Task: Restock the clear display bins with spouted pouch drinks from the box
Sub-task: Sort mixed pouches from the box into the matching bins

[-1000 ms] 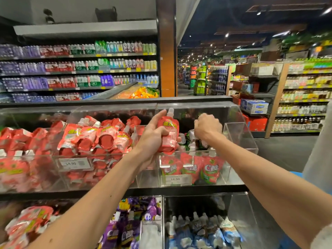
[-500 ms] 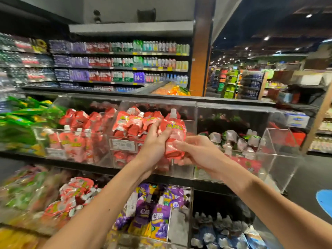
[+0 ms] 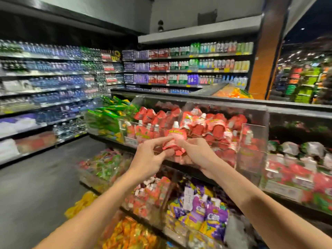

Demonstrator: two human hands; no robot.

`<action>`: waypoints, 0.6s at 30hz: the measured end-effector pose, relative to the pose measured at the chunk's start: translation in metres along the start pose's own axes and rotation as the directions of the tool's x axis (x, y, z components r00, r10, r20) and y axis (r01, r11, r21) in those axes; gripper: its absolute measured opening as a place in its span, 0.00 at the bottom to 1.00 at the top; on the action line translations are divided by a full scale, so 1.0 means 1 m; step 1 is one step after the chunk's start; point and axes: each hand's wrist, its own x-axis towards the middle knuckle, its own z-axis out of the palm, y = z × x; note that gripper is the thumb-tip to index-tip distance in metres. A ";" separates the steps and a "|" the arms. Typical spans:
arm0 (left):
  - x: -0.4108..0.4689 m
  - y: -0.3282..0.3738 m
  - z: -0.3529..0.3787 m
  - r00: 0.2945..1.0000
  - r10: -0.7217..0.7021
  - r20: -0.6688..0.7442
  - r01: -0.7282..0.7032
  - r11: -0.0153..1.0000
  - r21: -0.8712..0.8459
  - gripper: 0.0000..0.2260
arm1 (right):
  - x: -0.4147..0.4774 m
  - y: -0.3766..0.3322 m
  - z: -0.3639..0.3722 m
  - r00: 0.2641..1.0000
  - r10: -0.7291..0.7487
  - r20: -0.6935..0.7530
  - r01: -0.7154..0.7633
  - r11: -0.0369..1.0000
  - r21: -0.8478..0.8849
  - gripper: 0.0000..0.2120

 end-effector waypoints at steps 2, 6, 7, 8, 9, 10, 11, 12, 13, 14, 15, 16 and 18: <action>0.001 -0.018 -0.014 0.999 0.024 -0.023 -0.024 1.000 0.005 0.18 | 0.015 0.002 0.021 1.000 -0.001 0.004 0.001 1.000 -0.015 0.20; 0.023 -0.071 -0.049 0.997 0.049 -0.054 -0.052 0.998 -0.037 0.15 | 0.055 0.005 0.064 1.000 -0.004 0.007 0.005 0.997 -0.072 0.24; 0.032 -0.086 -0.059 0.997 0.068 -0.046 -0.071 0.996 -0.052 0.14 | 0.065 0.005 0.075 1.000 -0.024 0.018 0.025 0.997 -0.077 0.24; 0.042 -0.100 -0.068 0.995 0.095 -0.034 -0.097 0.993 -0.061 0.14 | 0.075 0.004 0.085 0.999 -0.051 0.019 0.052 0.995 -0.085 0.22; 0.052 -0.113 -0.078 0.992 0.128 -0.015 -0.129 0.989 -0.070 0.13 | 0.083 0.002 0.096 0.997 -0.077 0.011 0.078 0.992 -0.096 0.19; 0.062 -0.127 -0.087 0.989 0.150 0.001 -0.149 0.986 -0.078 0.13 | 0.091 0.001 0.107 0.995 -0.099 -0.005 0.098 0.990 -0.103 0.16; 0.073 -0.141 -0.094 0.987 0.161 0.014 -0.159 0.983 -0.089 0.12 | 0.100 -0.002 0.118 0.992 -0.121 -0.026 0.117 0.987 -0.114 0.14; 0.085 -0.154 -0.100 0.987 0.157 0.020 -0.154 0.984 -0.091 0.12 | 0.110 -0.005 0.129 0.988 -0.143 -0.056 0.136 0.983 -0.124 0.12; 0.098 -0.164 -0.105 0.989 0.149 0.023 -0.147 0.985 -0.088 0.10 | 0.120 -0.008 0.138 0.982 -0.166 -0.095 0.152 0.978 -0.145 0.11; 0.112 -0.173 -0.109 0.989 0.148 0.017 -0.146 0.986 -0.074 0.09 | 0.132 -0.013 0.148 0.971 -0.195 -0.141 0.172 0.971 -0.165 0.11; 0.128 -0.181 -0.113 0.987 0.157 0.013 -0.156 0.986 -0.059 0.08 | 0.145 -0.016 0.155 0.957 -0.216 -0.194 0.179 0.965 -0.192 0.12; 0.147 -0.188 -0.115 0.984 0.175 0.011 -0.175 0.984 -0.030 0.08 | 0.159 -0.020 0.162 0.938 -0.229 -0.261 0.183 0.964 -0.191 0.12; 0.184 -0.197 -0.118 0.976 0.217 0.024 -0.218 0.973 0.070 0.09 | 0.195 -0.023 0.165 0.894 -0.235 -0.381 0.175 0.967 -0.184 0.12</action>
